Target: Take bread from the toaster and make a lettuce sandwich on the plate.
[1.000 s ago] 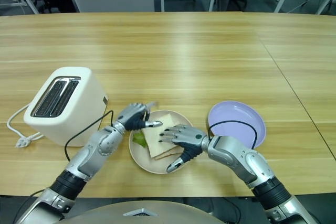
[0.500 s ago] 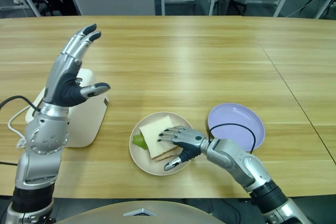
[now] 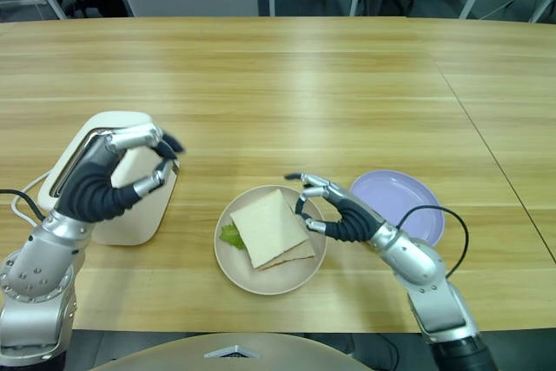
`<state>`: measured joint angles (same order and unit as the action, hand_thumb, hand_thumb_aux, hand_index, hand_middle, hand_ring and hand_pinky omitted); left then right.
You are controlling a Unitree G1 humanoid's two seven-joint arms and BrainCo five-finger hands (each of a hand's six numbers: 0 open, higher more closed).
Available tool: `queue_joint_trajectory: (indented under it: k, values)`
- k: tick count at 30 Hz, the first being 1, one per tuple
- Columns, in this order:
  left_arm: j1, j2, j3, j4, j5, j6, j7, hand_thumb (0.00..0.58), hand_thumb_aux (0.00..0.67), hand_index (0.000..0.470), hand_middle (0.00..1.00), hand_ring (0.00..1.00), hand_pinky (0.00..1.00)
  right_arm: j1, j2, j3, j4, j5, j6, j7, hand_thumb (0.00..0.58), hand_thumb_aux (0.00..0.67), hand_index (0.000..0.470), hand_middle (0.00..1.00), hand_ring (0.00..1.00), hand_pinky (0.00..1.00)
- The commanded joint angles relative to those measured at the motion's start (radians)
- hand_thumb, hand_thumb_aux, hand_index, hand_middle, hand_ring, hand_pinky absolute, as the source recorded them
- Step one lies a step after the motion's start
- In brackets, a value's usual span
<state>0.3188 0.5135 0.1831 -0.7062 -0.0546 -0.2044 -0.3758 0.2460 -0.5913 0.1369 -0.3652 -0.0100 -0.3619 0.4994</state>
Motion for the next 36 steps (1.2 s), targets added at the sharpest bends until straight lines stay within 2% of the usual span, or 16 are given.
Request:
queue_joint_trajectory:
  k: [1, 6, 13, 21, 30, 36]
  values:
    - [0.106, 0.078, -0.010, 0.051, -0.011, -0.083, -0.137, 0.580, 0.670, 0.460, 1.00, 1.00, 1.00, 0.084, -0.082, -0.014, -0.064, 0.044, 0.003, 0.098, 0.580, 0.670, 0.460, 1.00, 1.00, 1.00]
    - [0.252, 0.198, -0.104, 0.148, 0.116, -0.224, -0.267, 0.580, 0.670, 0.460, 1.00, 1.00, 1.00, 0.199, -0.176, 0.011, -0.077, -0.088, -0.064, 0.148, 0.580, 0.670, 0.460, 1.00, 1.00, 1.00]
    - [0.264, 0.237, -0.240, 0.255, 0.299, -0.257, -0.295, 0.580, 0.670, 0.460, 1.00, 1.00, 1.00, 0.278, -0.192, 0.079, -0.073, -0.286, -0.121, 0.137, 0.580, 0.670, 0.460, 1.00, 1.00, 1.00]
    - [0.138, 0.202, -0.402, 0.355, 0.569, -0.251, -0.257, 0.580, 0.670, 0.460, 1.00, 1.00, 1.00, 0.216, -0.141, 0.177, 0.016, -0.544, -0.140, 0.073, 0.580, 0.670, 0.460, 1.00, 1.00, 1.00]
    - [0.007, 0.161, -0.565, 0.499, 0.713, -0.227, -0.259, 0.580, 0.670, 0.460, 1.00, 1.00, 1.00, 0.102, -0.049, 0.292, 0.145, -0.703, -0.124, 0.003, 0.580, 0.670, 0.460, 1.00, 1.00, 1.00]
    - [-0.100, 0.127, -0.607, 0.608, 0.751, -0.221, -0.199, 0.580, 0.670, 0.460, 1.00, 1.00, 1.00, -0.032, 0.024, 0.327, 0.257, -0.770, -0.096, -0.066, 0.580, 0.670, 0.460, 1.00, 1.00, 1.00]
